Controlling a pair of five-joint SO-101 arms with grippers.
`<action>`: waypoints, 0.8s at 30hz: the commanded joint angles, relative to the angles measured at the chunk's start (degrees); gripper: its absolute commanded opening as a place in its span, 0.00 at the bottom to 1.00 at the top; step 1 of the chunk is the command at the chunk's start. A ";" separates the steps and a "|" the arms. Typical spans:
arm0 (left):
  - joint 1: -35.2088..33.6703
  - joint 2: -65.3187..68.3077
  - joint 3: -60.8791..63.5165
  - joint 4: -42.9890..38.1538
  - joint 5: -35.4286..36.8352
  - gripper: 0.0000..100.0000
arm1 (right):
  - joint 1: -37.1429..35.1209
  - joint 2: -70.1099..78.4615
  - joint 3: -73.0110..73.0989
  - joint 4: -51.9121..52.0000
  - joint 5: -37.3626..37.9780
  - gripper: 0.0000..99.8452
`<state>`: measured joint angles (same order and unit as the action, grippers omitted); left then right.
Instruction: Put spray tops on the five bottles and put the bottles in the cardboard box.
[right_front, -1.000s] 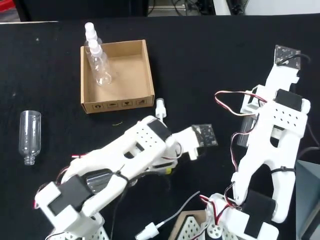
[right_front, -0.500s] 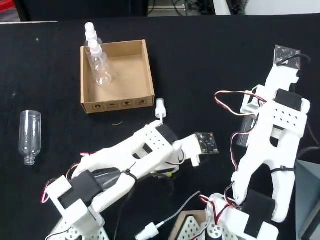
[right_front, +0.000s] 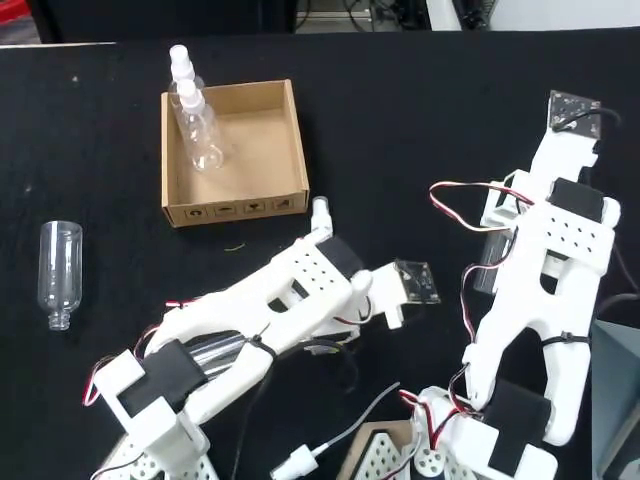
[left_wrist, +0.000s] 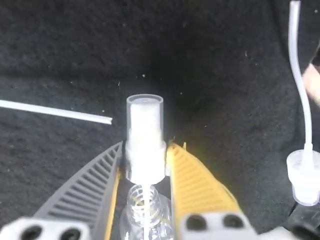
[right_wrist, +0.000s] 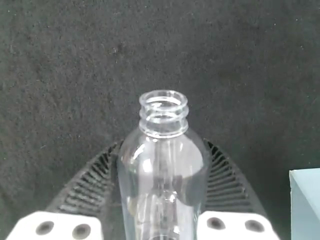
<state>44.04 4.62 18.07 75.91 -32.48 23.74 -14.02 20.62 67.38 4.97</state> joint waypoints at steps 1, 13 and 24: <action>0.22 -1.14 -4.62 2.29 0.18 0.03 | 1.14 -0.57 0.84 -0.70 0.62 0.12; 0.13 -6.59 -4.88 3.25 2.64 0.03 | 0.97 -0.48 1.19 -0.79 0.62 0.12; -1.71 -15.03 0.31 -0.79 2.73 0.03 | 0.88 -0.48 2.24 -1.14 0.62 0.12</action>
<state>43.16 -5.23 18.77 76.35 -30.37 23.74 -14.02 23.25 67.38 4.97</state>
